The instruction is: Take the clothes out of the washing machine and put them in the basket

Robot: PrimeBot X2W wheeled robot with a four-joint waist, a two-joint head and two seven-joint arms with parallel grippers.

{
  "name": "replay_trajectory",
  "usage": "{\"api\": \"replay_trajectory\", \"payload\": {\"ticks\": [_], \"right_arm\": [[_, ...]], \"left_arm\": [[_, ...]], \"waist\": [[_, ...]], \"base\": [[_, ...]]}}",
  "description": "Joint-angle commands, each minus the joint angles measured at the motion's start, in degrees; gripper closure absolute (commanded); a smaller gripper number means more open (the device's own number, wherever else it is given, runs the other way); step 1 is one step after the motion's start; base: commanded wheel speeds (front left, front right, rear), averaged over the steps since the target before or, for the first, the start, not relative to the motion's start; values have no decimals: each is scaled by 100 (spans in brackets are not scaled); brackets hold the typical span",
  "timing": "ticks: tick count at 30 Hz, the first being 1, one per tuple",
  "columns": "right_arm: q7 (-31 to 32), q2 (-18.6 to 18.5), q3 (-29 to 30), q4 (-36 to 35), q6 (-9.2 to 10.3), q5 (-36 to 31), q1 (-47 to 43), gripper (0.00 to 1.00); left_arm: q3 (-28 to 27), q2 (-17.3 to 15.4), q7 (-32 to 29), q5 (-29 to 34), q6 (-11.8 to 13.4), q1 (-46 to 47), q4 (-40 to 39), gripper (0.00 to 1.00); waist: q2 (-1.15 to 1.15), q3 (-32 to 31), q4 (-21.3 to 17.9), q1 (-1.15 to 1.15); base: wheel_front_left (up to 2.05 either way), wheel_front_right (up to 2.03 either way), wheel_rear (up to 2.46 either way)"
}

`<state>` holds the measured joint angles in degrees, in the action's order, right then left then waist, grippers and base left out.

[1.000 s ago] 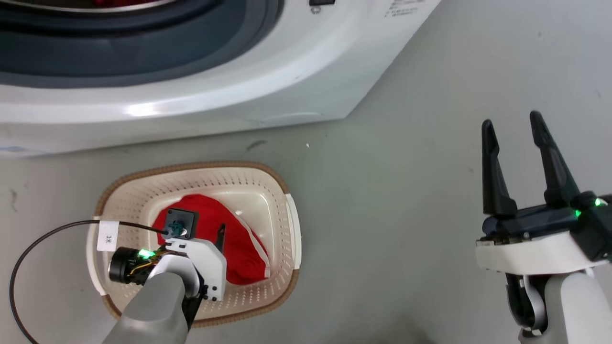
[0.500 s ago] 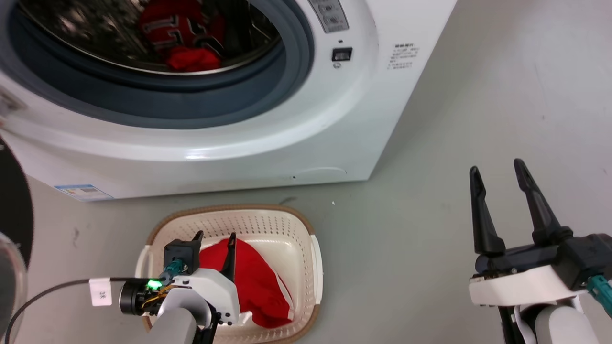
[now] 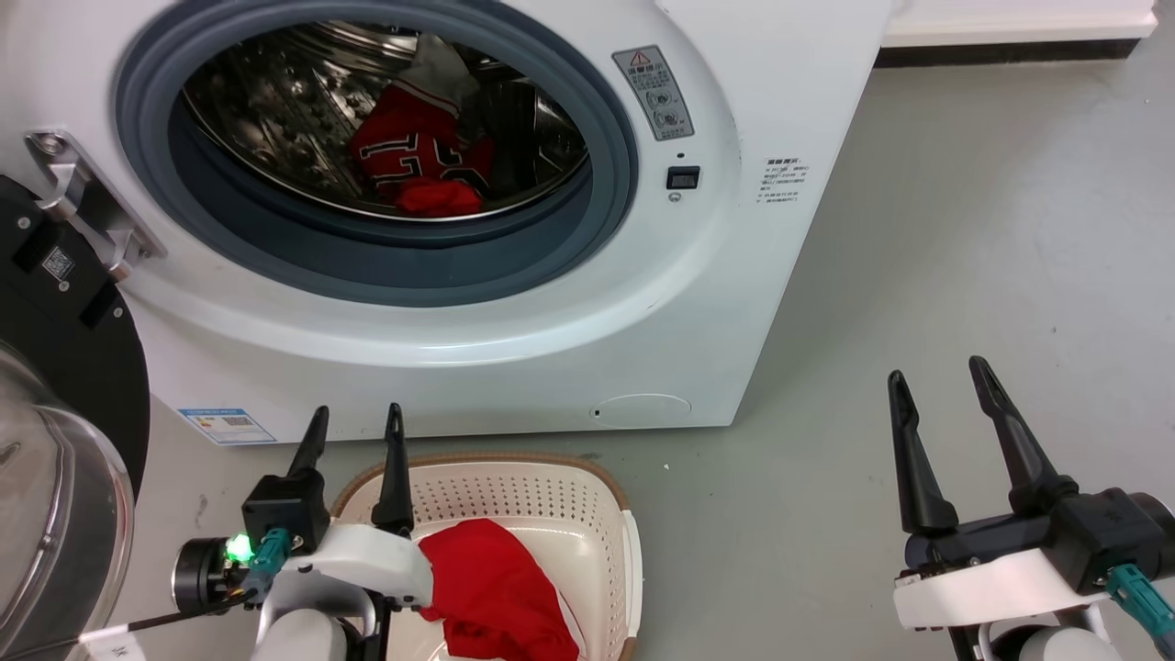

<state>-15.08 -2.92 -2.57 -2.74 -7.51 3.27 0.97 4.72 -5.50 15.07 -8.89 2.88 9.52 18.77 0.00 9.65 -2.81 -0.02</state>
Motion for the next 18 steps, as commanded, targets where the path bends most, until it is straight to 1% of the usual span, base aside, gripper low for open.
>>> {"api": "replay_trajectory", "payload": {"ticks": [1, 5, 10, 13, 18], "right_arm": [[-14, 8, -12, 0, 4, -31, -61, 0], [-14, 8, -50, -12, 4, -20, -49, 0], [-14, 7, -81, -58, 4, 26, 130, 0], [-13, 8, -88, -96, 4, 64, 247, 0], [-14, 9, -98, -159, 4, 104, 465, 0]], "left_arm": [[-61, 11, 15, 52, 5, -57, -94, 0], [-257, 67, 15, 134, -88, -7, -244, 0], [-438, 84, 15, 176, -238, 471, -15, 0], [-499, -7, 15, 239, -341, 946, 253, 0], [-522, -223, 15, 357, -481, 2009, 829, 0]], "waist": [[0, -22, -9, 2], [0, -10, -64, 2], [0, 212, -193, 2], [0, 419, -287, 2], [0, 842, -461, 2]], "base": [[0, 0, 0], [0, 0, 0], [0, 0, 0], [0, 0, 0], [0, 0, 0]]}}
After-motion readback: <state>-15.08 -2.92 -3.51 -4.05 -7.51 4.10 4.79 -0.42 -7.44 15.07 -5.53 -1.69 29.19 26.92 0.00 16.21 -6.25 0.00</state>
